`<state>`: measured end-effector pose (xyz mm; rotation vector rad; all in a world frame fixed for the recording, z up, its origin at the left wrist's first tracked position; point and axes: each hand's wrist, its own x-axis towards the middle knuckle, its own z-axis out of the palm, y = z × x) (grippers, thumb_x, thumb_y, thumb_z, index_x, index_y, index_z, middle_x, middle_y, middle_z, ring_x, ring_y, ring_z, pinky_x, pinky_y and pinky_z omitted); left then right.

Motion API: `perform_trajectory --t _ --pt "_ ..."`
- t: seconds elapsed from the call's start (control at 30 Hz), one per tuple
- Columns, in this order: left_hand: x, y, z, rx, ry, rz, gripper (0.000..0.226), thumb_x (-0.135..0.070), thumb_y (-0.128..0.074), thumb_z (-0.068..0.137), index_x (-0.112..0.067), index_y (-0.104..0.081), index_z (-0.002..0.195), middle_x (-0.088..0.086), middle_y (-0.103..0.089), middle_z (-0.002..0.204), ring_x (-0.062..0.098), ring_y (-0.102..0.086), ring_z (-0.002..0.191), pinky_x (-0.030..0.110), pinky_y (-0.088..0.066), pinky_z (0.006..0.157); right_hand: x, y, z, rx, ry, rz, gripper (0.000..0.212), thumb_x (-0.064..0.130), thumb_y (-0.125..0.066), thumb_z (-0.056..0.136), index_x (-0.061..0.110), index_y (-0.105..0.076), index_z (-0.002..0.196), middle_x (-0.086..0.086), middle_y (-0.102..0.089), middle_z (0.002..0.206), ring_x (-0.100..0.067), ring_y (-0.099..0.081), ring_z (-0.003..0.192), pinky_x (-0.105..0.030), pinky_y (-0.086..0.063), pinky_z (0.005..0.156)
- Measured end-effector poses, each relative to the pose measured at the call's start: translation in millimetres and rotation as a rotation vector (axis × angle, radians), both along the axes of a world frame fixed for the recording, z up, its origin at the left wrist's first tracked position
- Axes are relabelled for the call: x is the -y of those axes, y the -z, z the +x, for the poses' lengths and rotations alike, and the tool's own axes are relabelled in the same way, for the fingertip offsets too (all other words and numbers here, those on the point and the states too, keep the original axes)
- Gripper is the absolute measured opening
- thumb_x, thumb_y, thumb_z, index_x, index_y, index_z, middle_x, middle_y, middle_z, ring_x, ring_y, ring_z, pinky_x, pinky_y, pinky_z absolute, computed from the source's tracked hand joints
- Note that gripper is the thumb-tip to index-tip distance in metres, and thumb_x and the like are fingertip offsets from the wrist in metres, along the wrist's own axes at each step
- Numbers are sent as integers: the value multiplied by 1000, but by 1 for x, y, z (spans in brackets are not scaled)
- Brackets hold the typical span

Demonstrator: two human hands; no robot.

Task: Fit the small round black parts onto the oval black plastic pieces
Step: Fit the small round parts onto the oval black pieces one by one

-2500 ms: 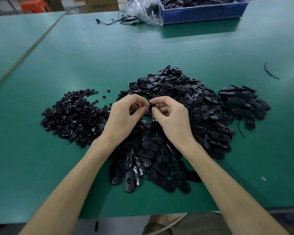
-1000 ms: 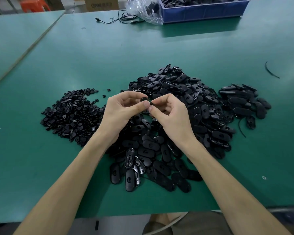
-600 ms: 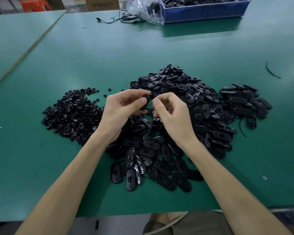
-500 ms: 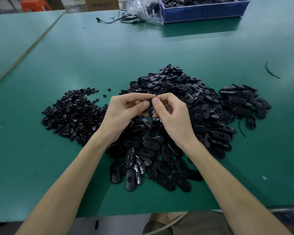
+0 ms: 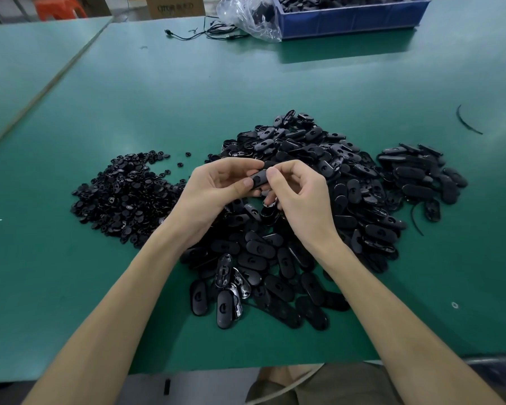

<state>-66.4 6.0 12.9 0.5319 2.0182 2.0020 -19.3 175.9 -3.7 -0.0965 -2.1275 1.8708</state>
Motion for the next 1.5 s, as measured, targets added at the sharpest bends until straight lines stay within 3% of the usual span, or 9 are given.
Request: perform_trajectory --t 0.17,0.47,0.73,1.0,1.27,1.5 --pt "2 -1 0 96 23 25 26 -2 -60 101 -2 -69 126 13 -76 111 22 -72 101 31 -57 95 0 1 0 8 12 2 16 29 -62 103 17 -70 97 -4 -77 82 -17 -72 68 -23 -50 66" --pt "0 -1 2 15 8 -40 21 0 -65 97 -7 -76 113 12 -78 99 19 -72 85 23 -56 80 0 -2 2 9 -18 10 15 26 -65 103 14 -72 95 3 -76 76 -9 -70 63 -17 -50 61" --pt "-1 -4 4 37 -33 -22 26 10 -63 93 -8 -79 102 14 -78 96 21 -73 82 26 -58 82 3 -2 3 -9 -53 33 11 21 -69 101 15 -71 93 1 -78 79 -13 -72 63 -22 -55 64" --pt "-7 -4 6 -9 -92 -47 28 14 -63 88 -8 -79 95 5 -77 84 16 -70 73 24 -56 76 2 -1 3 -12 -49 38 11 19 -71 99 17 -70 88 3 -77 76 -11 -70 62 -20 -54 61" --pt "3 -5 2 70 -4 51 26 4 -72 90 1 -75 116 21 -77 106 26 -76 93 28 -60 85 1 0 1 -14 -28 12 13 28 -66 99 19 -68 91 0 -76 75 -14 -69 62 -21 -50 62" --pt "3 -3 1 58 8 48 27 3 -71 92 1 -74 118 21 -77 108 30 -75 98 32 -61 89 0 -1 2 -2 -13 14 12 24 -65 101 17 -68 92 0 -77 77 -14 -70 63 -20 -50 61"
